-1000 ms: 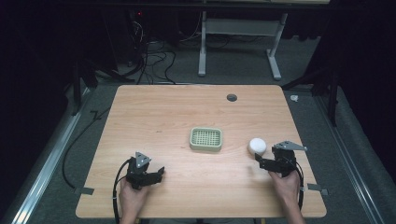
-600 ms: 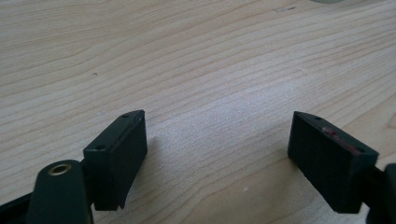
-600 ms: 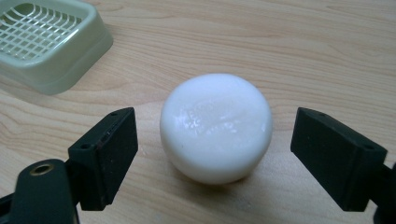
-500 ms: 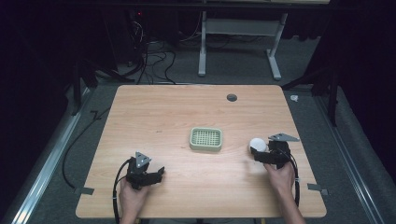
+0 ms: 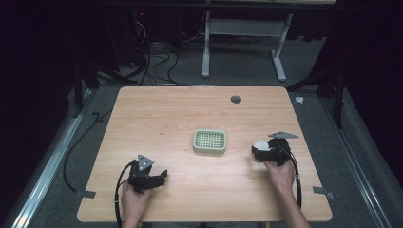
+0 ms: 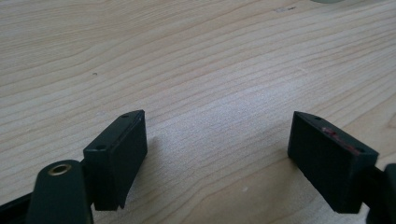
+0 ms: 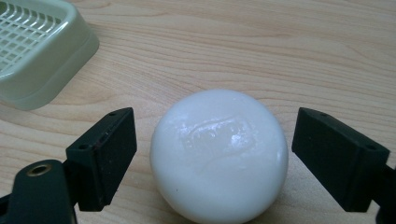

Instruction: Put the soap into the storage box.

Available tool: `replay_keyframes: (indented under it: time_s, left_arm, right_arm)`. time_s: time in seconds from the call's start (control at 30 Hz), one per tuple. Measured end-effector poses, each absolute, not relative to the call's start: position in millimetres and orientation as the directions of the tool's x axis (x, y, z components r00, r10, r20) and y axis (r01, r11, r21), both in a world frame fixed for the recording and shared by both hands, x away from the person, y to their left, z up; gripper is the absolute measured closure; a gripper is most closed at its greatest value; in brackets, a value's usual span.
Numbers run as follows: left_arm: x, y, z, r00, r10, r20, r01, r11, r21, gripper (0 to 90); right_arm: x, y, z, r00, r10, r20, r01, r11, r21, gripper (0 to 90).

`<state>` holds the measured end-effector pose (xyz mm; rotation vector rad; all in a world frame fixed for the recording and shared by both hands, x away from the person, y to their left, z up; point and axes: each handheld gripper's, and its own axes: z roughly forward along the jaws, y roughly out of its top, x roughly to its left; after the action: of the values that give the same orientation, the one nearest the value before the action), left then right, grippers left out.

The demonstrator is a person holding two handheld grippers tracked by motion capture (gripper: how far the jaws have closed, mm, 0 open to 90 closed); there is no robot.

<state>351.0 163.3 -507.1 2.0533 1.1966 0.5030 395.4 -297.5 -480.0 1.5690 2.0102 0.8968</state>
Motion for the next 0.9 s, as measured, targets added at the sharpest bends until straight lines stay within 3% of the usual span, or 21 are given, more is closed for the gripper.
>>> replay_keyframes:
  time_s: [0.5,0.9]
  left_arm:
    - [351.0,163.4,-507.0,0.498,0.867,-0.014,0.596,-0.331,0.731,20.1]
    - [351.0,163.4,-507.1,0.498,0.867,-0.014,0.596,-0.33,0.732,20.2]
  right_arm:
    - [404.5,-295.8,-491.6,-0.246,0.968,0.043,0.718,0.152,0.679,15.1]
    - [404.4,-295.7,-495.0,-0.243,0.968,0.068,0.72,0.133,0.681,23.2]
